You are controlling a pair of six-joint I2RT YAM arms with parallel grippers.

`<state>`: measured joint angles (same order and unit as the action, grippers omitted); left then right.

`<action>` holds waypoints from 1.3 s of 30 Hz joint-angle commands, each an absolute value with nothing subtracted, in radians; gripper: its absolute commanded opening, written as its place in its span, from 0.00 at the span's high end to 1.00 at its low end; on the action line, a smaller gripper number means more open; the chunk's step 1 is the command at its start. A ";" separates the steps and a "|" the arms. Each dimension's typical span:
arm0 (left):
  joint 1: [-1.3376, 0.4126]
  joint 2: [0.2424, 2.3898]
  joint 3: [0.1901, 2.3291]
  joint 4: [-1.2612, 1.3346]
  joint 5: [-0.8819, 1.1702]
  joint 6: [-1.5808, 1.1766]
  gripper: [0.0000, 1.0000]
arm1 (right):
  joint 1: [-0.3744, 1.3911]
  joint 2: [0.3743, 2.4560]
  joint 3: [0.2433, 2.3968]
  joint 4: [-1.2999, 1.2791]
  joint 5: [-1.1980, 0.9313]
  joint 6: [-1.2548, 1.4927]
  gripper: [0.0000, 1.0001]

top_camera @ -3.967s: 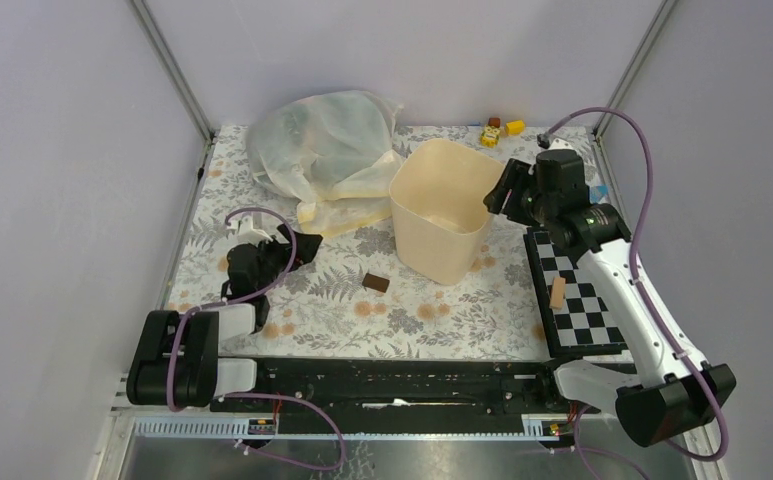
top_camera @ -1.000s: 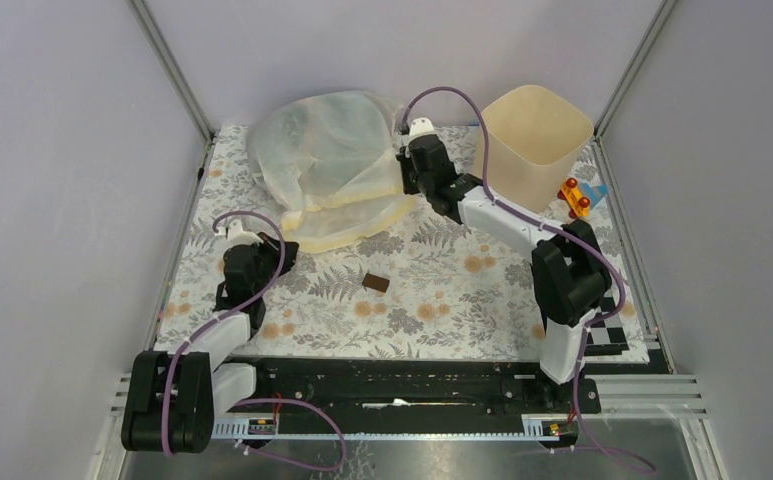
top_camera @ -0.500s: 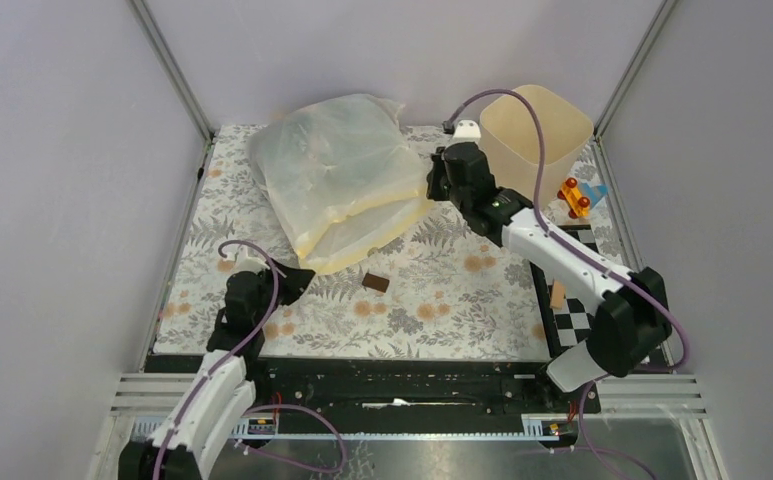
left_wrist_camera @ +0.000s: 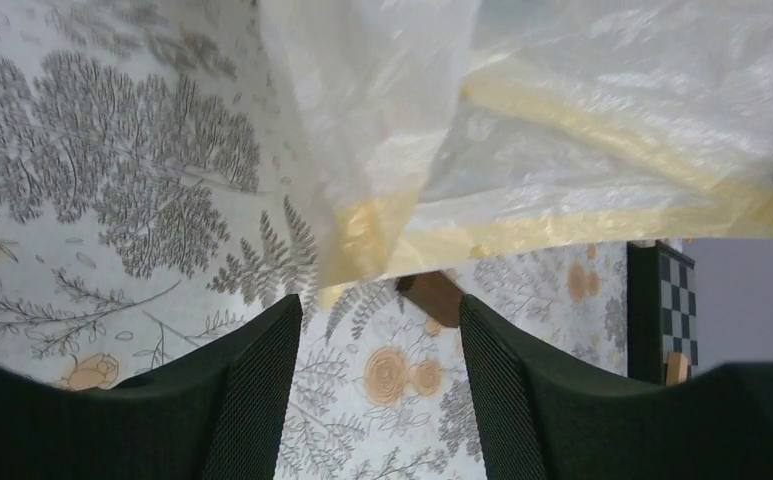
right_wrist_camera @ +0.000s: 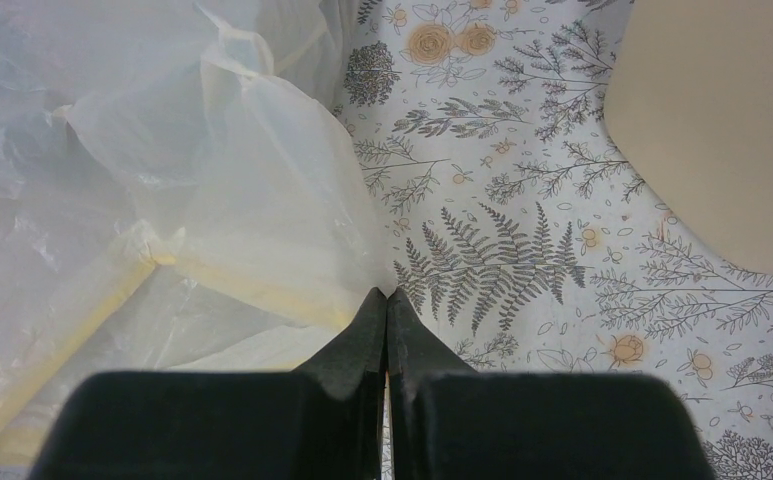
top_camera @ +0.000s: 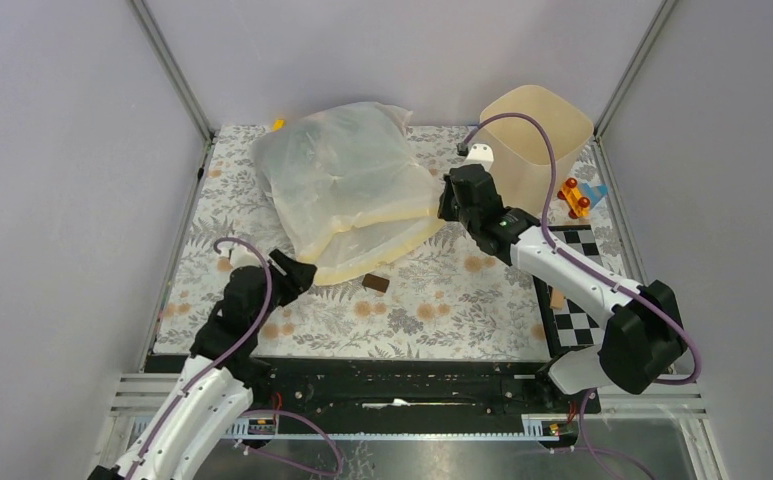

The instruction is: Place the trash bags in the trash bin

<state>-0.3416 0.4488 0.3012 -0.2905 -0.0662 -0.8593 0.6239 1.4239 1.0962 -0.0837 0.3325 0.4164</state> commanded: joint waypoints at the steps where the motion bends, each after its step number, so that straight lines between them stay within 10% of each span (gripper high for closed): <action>1: -0.367 0.436 0.509 -0.388 -0.245 -0.799 0.35 | 0.627 1.430 1.110 -0.061 0.370 0.404 1.00; 7: -0.367 0.552 0.688 -0.397 -0.251 -0.635 0.07 | 0.628 1.446 1.121 -0.060 0.347 0.404 1.00; 22: -0.744 1.096 0.863 -0.035 -0.344 -0.186 0.19 | 0.627 1.415 1.107 -0.051 0.297 0.379 1.00; 27: -0.787 1.213 0.707 0.370 -0.319 0.067 0.09 | 0.627 1.409 1.110 -0.051 0.267 0.377 1.00; 39: -0.784 1.533 0.825 0.440 -0.570 0.250 0.01 | 0.628 1.385 1.115 -0.062 0.228 0.375 0.99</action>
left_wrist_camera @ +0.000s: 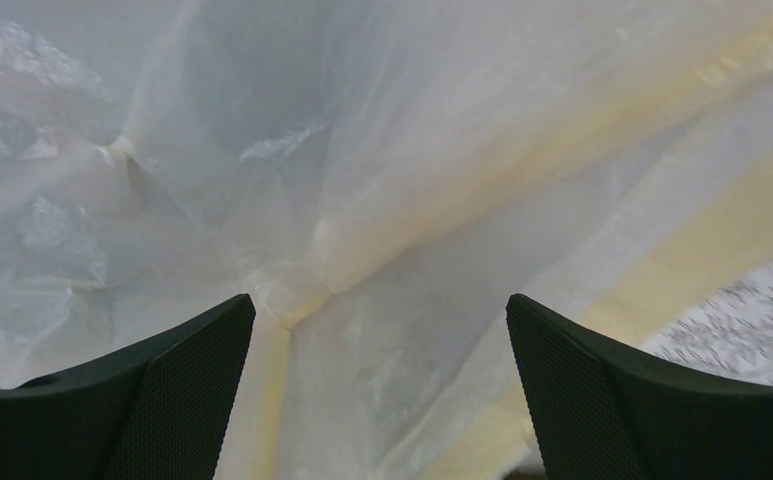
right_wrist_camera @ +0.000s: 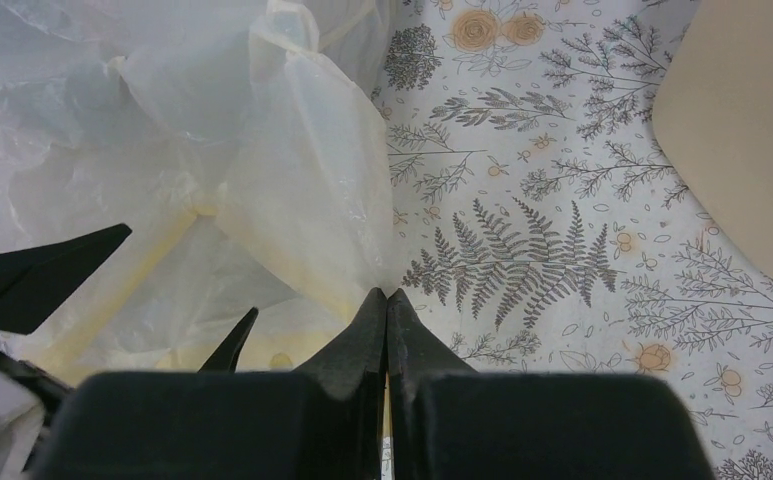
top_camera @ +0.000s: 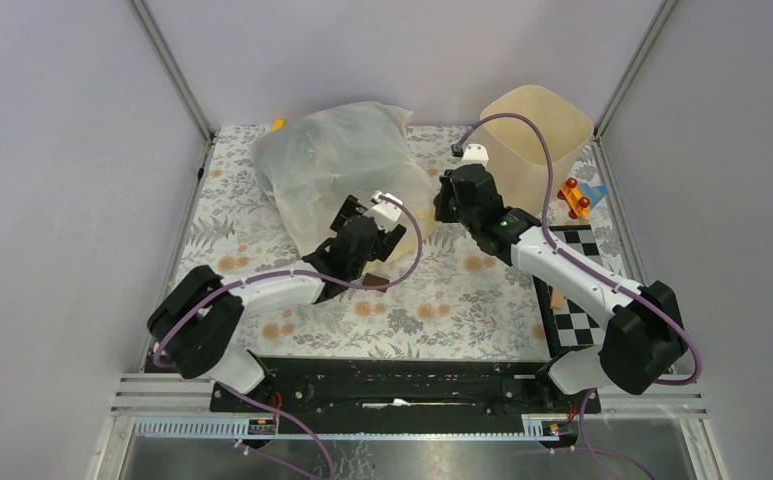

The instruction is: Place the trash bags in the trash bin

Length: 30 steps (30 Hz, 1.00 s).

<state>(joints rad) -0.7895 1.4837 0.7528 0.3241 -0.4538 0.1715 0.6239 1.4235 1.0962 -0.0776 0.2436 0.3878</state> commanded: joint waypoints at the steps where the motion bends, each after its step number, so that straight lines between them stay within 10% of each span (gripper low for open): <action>1: -0.784 1.557 0.834 0.447 -0.578 0.257 0.01 | 0.627 1.384 1.116 -0.063 0.225 0.376 0.99; 10: -0.643 1.708 0.954 0.430 -0.578 0.149 0.10 | 0.629 1.389 1.118 -0.063 0.220 0.385 0.99; 16: -0.639 1.610 1.004 0.321 -0.629 0.123 1.00 | 0.628 1.403 1.121 -0.063 0.222 0.397 0.99; 21: -0.714 1.508 1.097 0.148 -0.725 0.162 1.00 | 0.627 1.405 1.120 -0.063 0.237 0.397 0.97; 26: -0.756 1.443 1.287 -0.290 -0.647 0.059 1.00 | 0.627 1.379 1.118 -0.065 0.162 0.320 0.49; 30: -0.757 1.380 1.328 -0.481 -0.532 0.016 1.00 | 0.629 1.323 1.084 -0.025 0.012 0.225 0.32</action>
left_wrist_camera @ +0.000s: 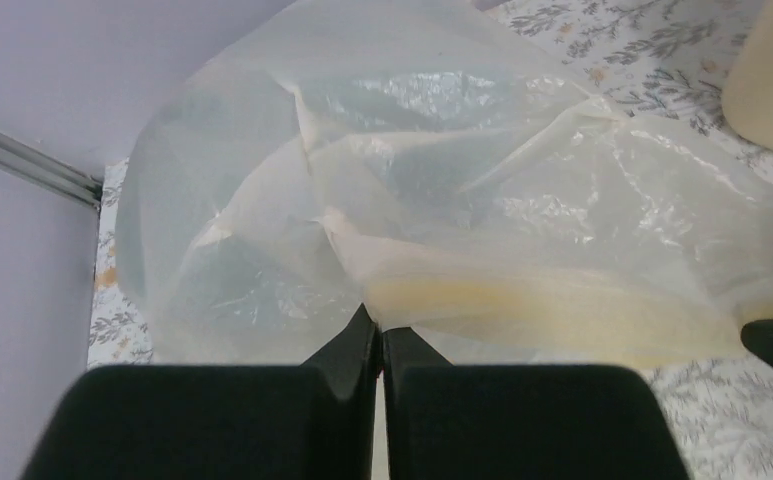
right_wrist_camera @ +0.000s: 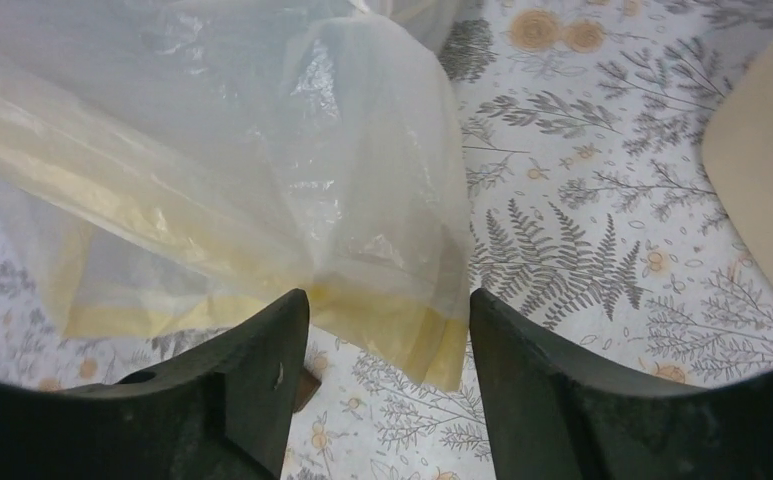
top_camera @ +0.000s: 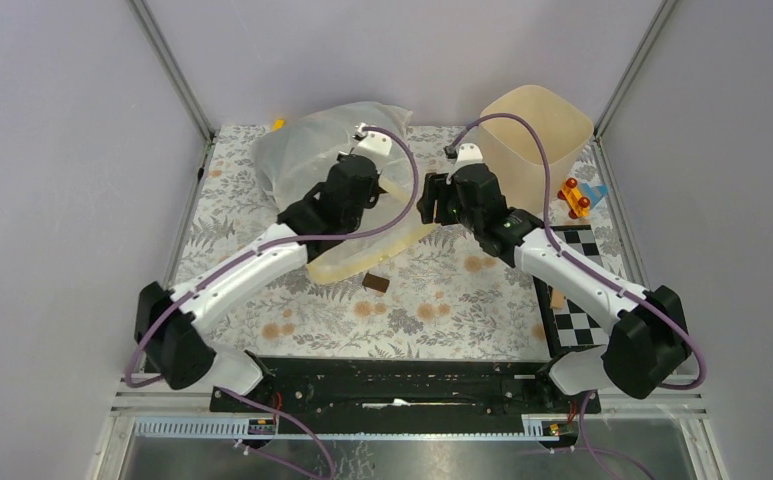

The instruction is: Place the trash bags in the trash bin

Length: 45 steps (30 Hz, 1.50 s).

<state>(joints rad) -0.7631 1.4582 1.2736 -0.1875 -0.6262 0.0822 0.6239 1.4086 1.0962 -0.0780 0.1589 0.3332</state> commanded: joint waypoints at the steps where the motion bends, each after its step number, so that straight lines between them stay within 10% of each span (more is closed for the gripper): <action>1: -0.757 1.362 1.330 -0.508 -0.509 0.013 1.00 | 0.628 1.305 1.068 -0.013 -0.008 0.207 0.31; 13: -0.757 1.220 1.300 -0.602 -0.201 0.002 1.00 | 0.662 1.091 0.891 0.173 -0.259 -0.121 0.00; 35: -0.758 1.192 1.304 -0.643 -0.177 -0.008 1.00 | 0.751 1.434 1.086 0.421 -0.400 -0.139 0.58; 39: -0.757 1.172 1.285 -0.623 -0.175 -0.008 0.79 | 0.751 1.455 1.115 0.432 -0.430 -0.094 0.98; 45: -0.757 1.069 1.135 -0.484 -0.229 -0.021 0.24 | 0.750 1.465 1.150 0.421 -0.412 -0.021 1.00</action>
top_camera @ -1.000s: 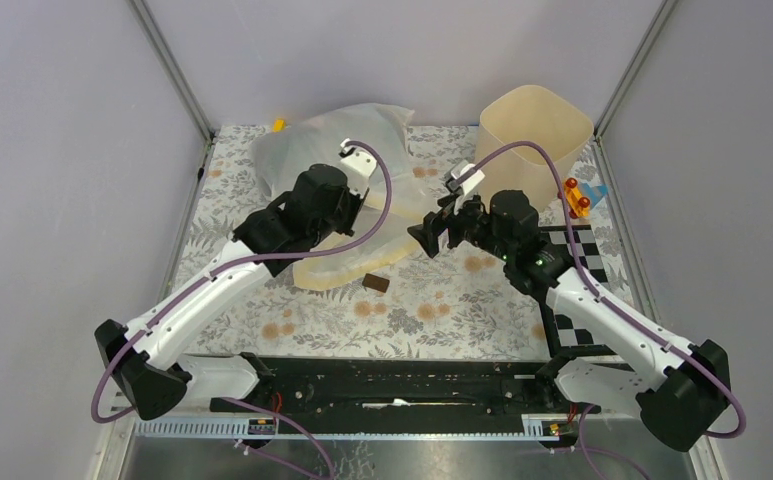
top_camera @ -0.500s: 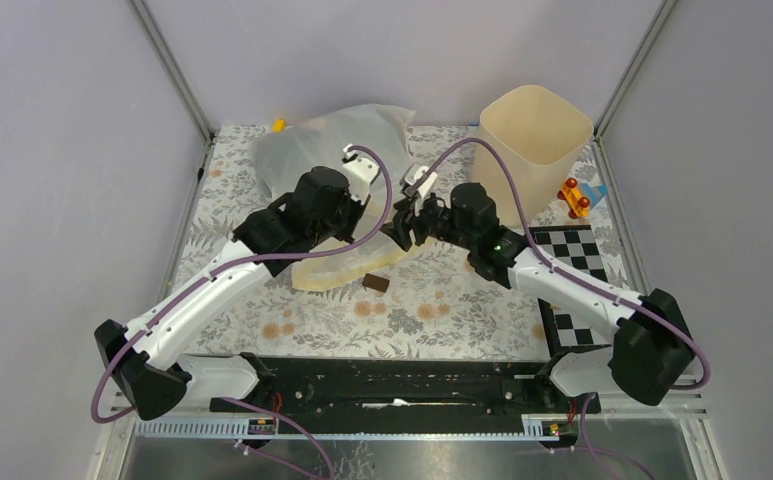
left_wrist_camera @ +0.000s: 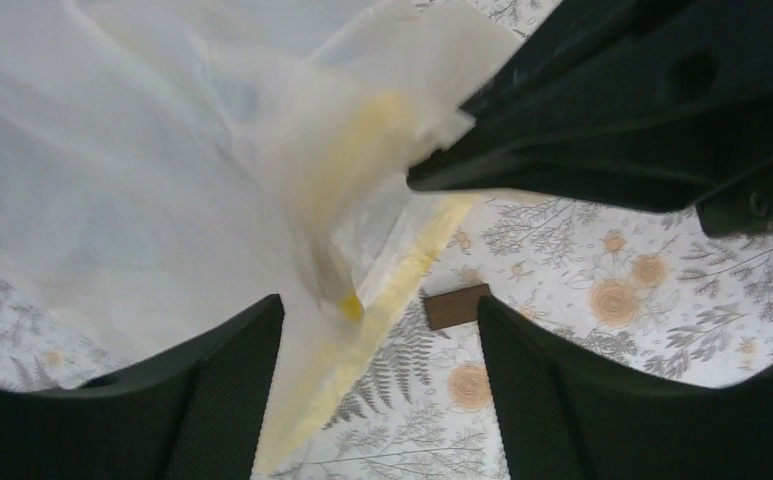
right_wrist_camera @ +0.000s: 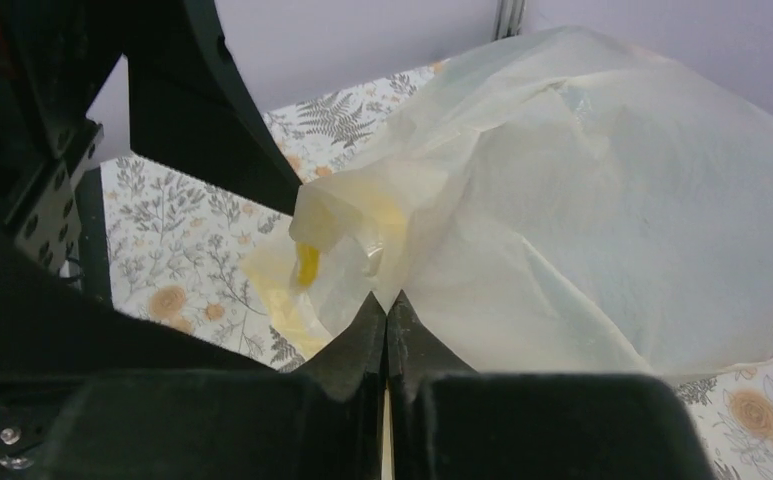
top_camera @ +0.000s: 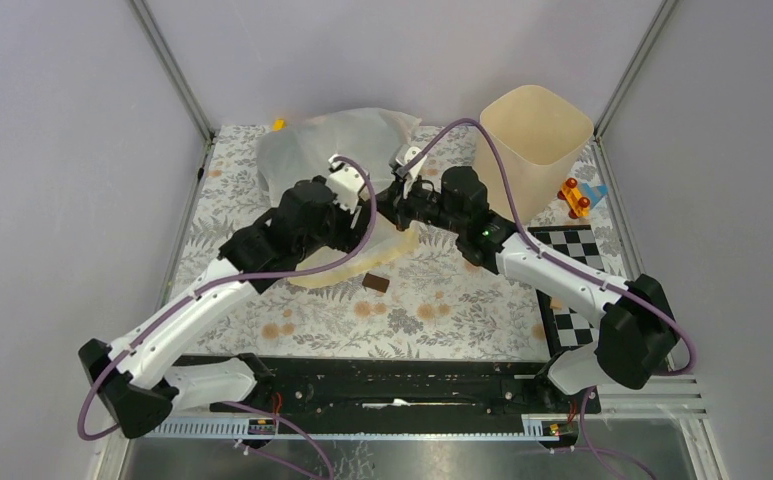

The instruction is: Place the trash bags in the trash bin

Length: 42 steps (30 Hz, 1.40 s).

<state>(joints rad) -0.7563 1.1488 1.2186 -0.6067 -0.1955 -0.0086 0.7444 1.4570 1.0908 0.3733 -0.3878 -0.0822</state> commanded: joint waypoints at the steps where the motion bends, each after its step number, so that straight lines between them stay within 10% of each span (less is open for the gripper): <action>1: -0.758 1.048 1.109 -0.453 -0.247 -0.031 0.17 | 0.750 1.468 1.157 0.418 -0.416 -0.011 1.00; 14: -0.759 1.006 0.892 -0.099 -0.469 -0.021 0.05 | 0.751 1.476 1.174 0.410 -0.436 0.057 1.00; 16: -0.758 1.010 0.884 -0.057 -0.505 -0.019 0.21 | 0.750 1.476 1.173 0.397 -0.418 0.057 1.00; 19: -0.759 1.012 0.931 -0.098 -0.537 -0.021 0.81 | 0.751 1.465 1.169 0.363 -0.348 0.045 1.00; 21: -0.758 1.014 0.975 -0.141 -0.508 -0.020 1.00 | 0.750 1.448 1.152 0.355 -0.258 0.040 1.00; 28: -0.759 1.081 1.170 -0.371 -0.300 -0.033 1.00 | 0.751 1.347 1.070 0.355 0.077 0.037 0.92; 34: -0.759 1.154 1.290 -0.472 -0.159 -0.008 1.00 | 0.750 1.233 0.989 0.339 0.088 0.032 0.35; 42: -0.757 1.236 1.394 -0.566 -0.227 -0.041 1.00 | 0.751 1.057 0.738 0.587 -0.135 0.083 0.41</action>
